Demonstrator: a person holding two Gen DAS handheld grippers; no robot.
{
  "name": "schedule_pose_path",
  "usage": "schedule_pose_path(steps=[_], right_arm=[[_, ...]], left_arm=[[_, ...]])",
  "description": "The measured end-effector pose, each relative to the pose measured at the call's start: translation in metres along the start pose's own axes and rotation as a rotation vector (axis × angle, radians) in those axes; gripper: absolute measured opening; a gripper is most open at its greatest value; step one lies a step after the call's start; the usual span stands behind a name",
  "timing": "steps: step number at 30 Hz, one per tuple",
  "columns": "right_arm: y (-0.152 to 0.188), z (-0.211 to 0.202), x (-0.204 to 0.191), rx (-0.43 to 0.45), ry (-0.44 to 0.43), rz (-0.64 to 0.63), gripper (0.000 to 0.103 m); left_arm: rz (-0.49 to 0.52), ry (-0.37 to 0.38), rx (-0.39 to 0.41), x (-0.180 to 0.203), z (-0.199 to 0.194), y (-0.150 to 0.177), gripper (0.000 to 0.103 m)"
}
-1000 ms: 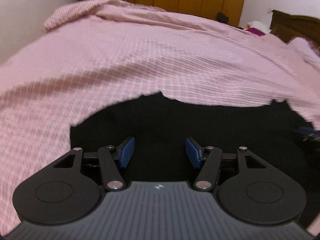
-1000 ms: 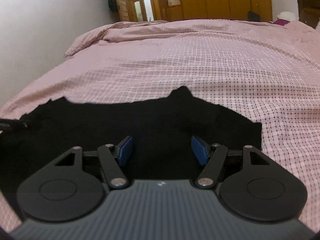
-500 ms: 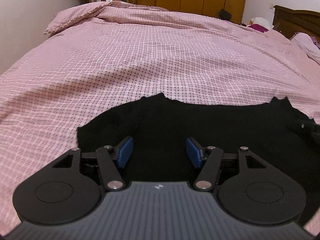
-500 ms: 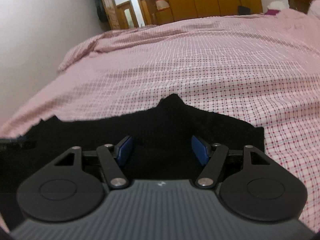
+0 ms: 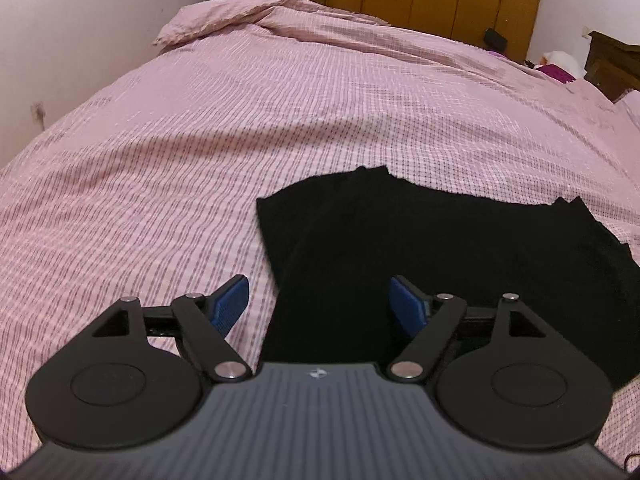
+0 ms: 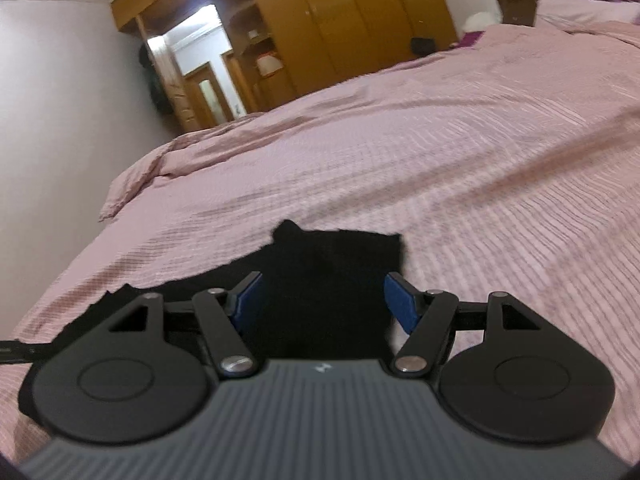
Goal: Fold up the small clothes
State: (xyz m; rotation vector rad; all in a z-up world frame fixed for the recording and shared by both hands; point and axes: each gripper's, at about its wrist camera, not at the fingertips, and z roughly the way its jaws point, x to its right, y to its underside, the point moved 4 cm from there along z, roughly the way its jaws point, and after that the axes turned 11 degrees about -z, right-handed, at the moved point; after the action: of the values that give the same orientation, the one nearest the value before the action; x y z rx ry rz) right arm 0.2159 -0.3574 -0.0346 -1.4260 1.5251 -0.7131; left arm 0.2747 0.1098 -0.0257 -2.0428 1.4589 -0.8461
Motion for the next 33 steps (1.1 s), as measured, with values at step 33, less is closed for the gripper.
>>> schedule_pose_path(steps=[33], right_arm=[[0.047, 0.015, 0.017, 0.036, -0.148, 0.244, 0.073]], left_arm=[[-0.078, -0.008, -0.083, -0.001, 0.008, 0.028, 0.087]])
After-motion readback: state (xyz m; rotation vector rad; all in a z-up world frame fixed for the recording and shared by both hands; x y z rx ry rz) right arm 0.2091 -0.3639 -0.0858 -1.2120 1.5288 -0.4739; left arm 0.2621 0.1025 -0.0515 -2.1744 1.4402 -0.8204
